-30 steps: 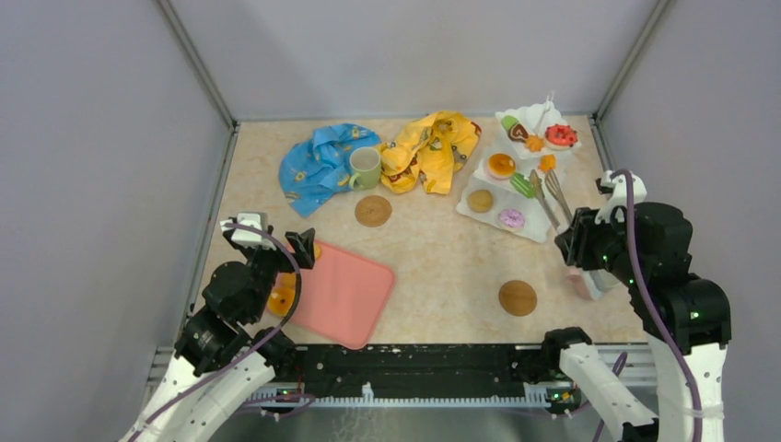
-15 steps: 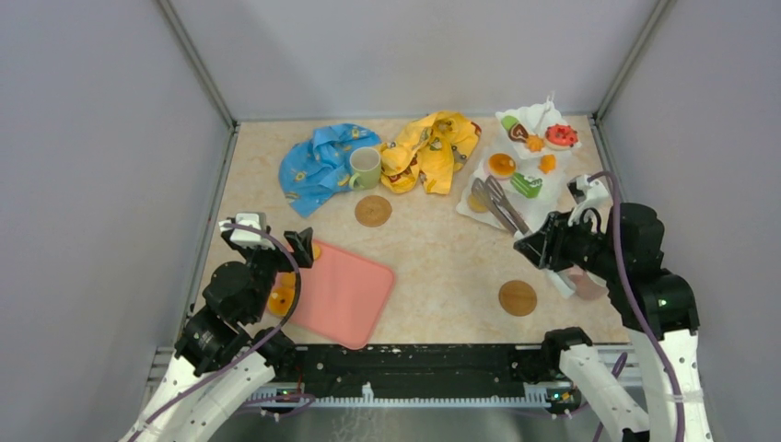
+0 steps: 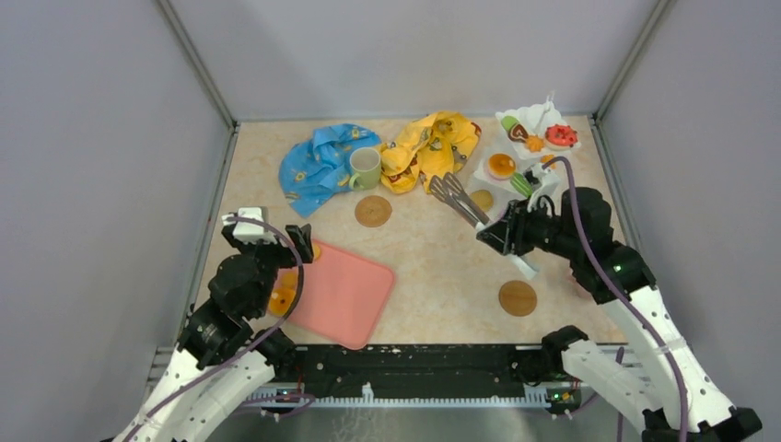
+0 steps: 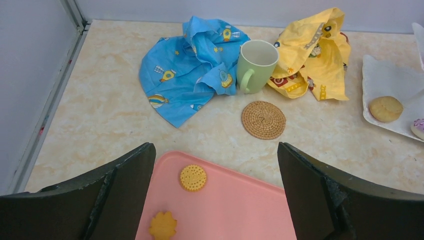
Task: Serve the afternoon tea
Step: Pick up the desert from the tray.
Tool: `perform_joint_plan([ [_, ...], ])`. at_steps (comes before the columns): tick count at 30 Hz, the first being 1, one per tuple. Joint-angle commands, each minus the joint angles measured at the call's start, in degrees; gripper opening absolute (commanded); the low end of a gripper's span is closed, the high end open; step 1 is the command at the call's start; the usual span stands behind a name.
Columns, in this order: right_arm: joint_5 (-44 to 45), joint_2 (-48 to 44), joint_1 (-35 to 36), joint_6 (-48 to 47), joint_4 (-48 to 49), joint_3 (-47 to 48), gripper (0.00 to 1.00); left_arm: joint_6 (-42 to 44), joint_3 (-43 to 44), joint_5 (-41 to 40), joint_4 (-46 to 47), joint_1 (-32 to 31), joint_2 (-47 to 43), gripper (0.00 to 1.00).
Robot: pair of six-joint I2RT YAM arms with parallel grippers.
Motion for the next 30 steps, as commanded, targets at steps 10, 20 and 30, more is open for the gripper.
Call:
perform_joint_plan([
  [10, 26.3, 16.8, 30.2, 3.9, 22.4, 2.3, 0.39, 3.5, 19.1, -1.5, 1.6, 0.2, 4.9, 0.99],
  [20, 33.9, 42.7, 46.5, -2.4, 26.9, 14.2, 0.41, 1.0, 25.0, 1.9, -3.1, 0.2, 3.9, 0.99],
  [30, 35.0, 58.2, 49.6, -5.4, 23.9, 24.7, 0.42, 1.1, 26.9, 1.9, -5.7, 0.1, 1.2, 0.99],
])
